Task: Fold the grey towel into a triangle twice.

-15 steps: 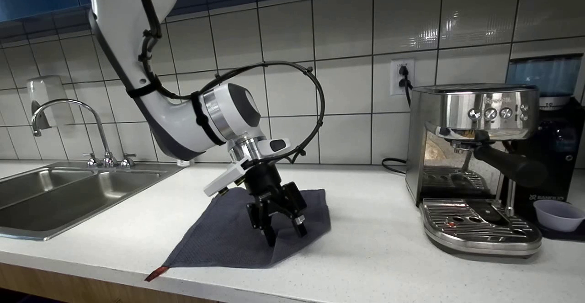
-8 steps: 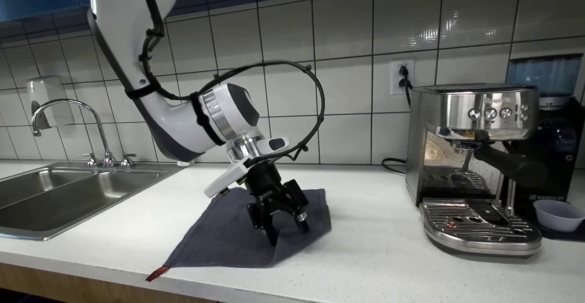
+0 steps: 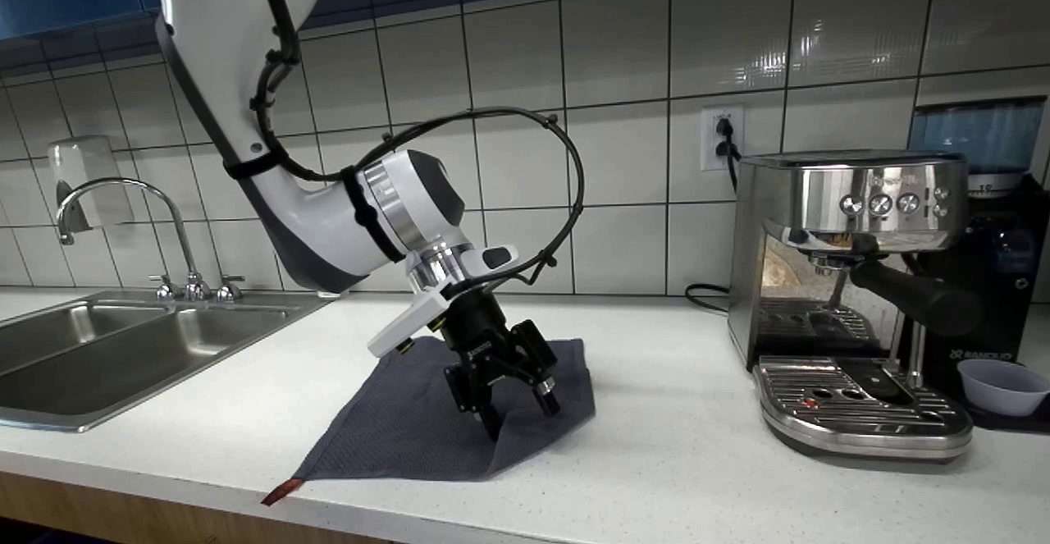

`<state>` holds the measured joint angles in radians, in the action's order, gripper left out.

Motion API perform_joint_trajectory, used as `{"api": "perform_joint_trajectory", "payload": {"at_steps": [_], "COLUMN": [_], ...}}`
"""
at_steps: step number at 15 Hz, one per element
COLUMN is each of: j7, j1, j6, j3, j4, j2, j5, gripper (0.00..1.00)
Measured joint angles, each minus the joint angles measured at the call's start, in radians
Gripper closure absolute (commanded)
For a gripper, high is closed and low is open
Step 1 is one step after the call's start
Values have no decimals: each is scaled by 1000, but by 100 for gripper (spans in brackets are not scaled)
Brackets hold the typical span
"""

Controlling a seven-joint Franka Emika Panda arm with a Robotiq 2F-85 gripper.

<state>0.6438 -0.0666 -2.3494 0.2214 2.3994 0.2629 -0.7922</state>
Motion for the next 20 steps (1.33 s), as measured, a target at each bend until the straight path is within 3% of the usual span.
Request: {"api": "perform_joint_trajectory", "payload": {"at_steps": [10, 20], "j7": [23, 41], "j1": [0, 3], "j6": [-3, -4], "j3": [-1, -1], "j4": [8, 11], "j2": [0, -8], "j5": [-34, -34], "gripper": [99, 100]}}
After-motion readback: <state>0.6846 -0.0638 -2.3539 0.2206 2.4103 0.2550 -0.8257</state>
